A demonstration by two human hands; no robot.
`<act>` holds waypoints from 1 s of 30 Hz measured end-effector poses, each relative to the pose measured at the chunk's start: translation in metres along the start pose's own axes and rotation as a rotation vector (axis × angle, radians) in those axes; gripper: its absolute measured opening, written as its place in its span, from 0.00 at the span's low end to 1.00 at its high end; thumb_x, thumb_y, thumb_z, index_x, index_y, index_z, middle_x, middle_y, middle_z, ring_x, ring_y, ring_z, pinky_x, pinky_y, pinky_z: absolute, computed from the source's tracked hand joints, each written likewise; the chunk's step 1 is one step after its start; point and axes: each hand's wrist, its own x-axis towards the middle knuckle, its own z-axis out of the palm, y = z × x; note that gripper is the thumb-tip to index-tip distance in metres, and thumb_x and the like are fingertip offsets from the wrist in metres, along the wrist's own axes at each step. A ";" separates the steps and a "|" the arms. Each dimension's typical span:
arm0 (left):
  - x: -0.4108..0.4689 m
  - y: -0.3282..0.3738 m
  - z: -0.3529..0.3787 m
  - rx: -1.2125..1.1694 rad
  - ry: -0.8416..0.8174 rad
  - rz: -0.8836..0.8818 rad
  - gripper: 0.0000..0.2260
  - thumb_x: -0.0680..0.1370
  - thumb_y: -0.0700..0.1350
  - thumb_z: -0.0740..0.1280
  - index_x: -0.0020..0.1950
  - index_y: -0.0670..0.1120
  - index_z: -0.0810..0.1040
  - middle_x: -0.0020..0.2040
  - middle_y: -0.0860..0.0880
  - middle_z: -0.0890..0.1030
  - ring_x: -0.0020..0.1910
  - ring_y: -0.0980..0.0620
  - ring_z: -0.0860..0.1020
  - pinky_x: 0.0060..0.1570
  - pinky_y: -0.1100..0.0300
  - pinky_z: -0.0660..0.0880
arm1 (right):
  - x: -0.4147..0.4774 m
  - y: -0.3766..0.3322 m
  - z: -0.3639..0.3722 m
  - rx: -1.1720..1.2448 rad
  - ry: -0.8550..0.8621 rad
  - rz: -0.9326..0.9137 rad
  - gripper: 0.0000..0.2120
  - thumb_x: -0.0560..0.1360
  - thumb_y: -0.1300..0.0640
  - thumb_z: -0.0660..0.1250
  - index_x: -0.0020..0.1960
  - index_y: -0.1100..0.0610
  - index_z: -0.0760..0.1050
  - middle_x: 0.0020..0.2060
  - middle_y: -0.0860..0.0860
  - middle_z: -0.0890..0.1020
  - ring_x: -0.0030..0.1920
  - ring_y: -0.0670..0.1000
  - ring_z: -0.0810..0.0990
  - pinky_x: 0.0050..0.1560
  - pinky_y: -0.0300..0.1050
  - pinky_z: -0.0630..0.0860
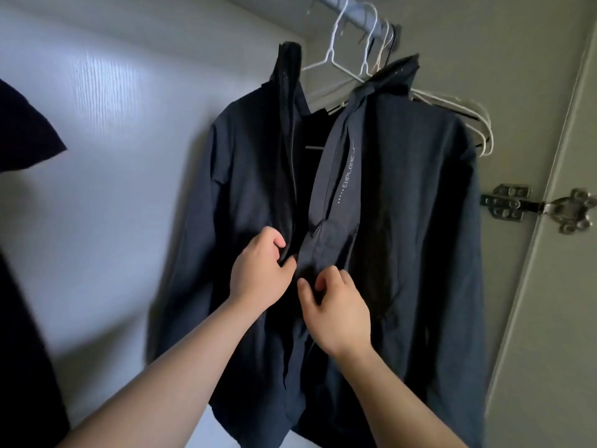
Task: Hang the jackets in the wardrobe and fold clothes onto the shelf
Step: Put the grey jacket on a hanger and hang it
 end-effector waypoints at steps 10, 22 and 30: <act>-0.130 -0.071 0.045 0.069 -0.137 -0.322 0.16 0.72 0.54 0.75 0.47 0.51 0.69 0.40 0.54 0.76 0.41 0.47 0.77 0.38 0.53 0.74 | -0.099 0.040 0.053 0.120 -0.262 0.388 0.16 0.76 0.40 0.66 0.41 0.50 0.68 0.43 0.46 0.76 0.41 0.51 0.76 0.42 0.48 0.75; -0.203 -0.142 0.062 -0.086 -0.433 -0.770 0.17 0.75 0.61 0.69 0.44 0.48 0.74 0.42 0.51 0.82 0.42 0.48 0.81 0.44 0.53 0.77 | -0.114 0.047 0.106 0.134 -0.368 0.681 0.27 0.74 0.36 0.67 0.58 0.56 0.65 0.58 0.55 0.73 0.55 0.61 0.79 0.53 0.54 0.76; -0.232 -0.165 0.077 -0.381 -0.500 -1.133 0.18 0.77 0.60 0.70 0.55 0.46 0.78 0.52 0.47 0.83 0.40 0.50 0.81 0.37 0.59 0.74 | -0.084 0.052 0.121 0.180 -0.307 0.664 0.16 0.78 0.41 0.64 0.58 0.50 0.68 0.56 0.52 0.79 0.53 0.57 0.80 0.53 0.54 0.77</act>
